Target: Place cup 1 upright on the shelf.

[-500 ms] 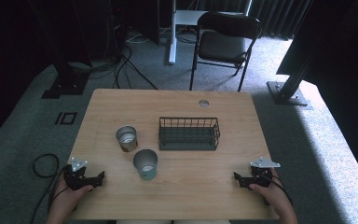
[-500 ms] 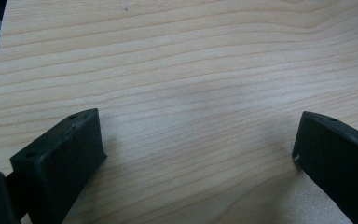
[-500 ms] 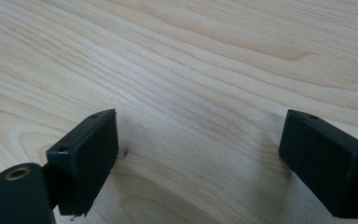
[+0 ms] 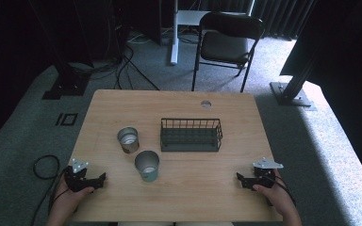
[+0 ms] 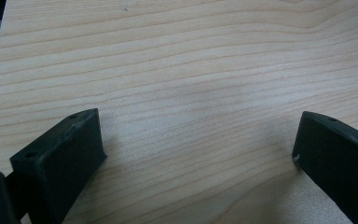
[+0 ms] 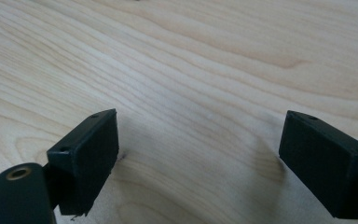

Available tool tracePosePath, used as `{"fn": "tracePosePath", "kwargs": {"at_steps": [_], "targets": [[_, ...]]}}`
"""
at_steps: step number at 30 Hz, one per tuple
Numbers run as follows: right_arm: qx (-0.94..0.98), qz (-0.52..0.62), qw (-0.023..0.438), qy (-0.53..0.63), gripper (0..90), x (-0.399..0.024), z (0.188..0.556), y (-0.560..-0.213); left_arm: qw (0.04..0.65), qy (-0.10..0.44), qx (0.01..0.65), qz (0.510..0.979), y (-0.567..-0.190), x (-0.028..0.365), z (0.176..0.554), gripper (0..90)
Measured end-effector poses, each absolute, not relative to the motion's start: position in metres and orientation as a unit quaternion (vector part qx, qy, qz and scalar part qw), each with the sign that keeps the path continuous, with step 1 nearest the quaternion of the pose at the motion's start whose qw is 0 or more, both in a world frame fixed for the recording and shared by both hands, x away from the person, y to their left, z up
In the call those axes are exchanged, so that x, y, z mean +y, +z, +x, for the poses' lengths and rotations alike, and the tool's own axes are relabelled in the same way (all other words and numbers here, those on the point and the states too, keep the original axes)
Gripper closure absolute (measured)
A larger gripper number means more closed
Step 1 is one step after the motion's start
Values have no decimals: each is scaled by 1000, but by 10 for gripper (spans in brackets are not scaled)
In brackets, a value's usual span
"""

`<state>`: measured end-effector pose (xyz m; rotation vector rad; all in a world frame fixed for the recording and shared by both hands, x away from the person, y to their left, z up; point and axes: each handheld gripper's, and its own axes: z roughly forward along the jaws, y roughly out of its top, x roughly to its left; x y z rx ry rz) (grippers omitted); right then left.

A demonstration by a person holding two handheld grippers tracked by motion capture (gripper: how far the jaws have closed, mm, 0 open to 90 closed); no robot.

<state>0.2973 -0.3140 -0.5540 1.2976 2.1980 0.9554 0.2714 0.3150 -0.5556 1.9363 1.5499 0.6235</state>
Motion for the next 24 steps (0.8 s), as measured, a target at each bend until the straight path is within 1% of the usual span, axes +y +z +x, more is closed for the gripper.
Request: {"fn": "tracePosePath", "kwargs": {"at_steps": [7,24], "targets": [[787,451,203,369,117,-309,299,-544,288,234,580,725,-556,315,271,24],[802,396,193,404,117,-279,305,-531,288,233,580,725,-556,315,271,23]]}}
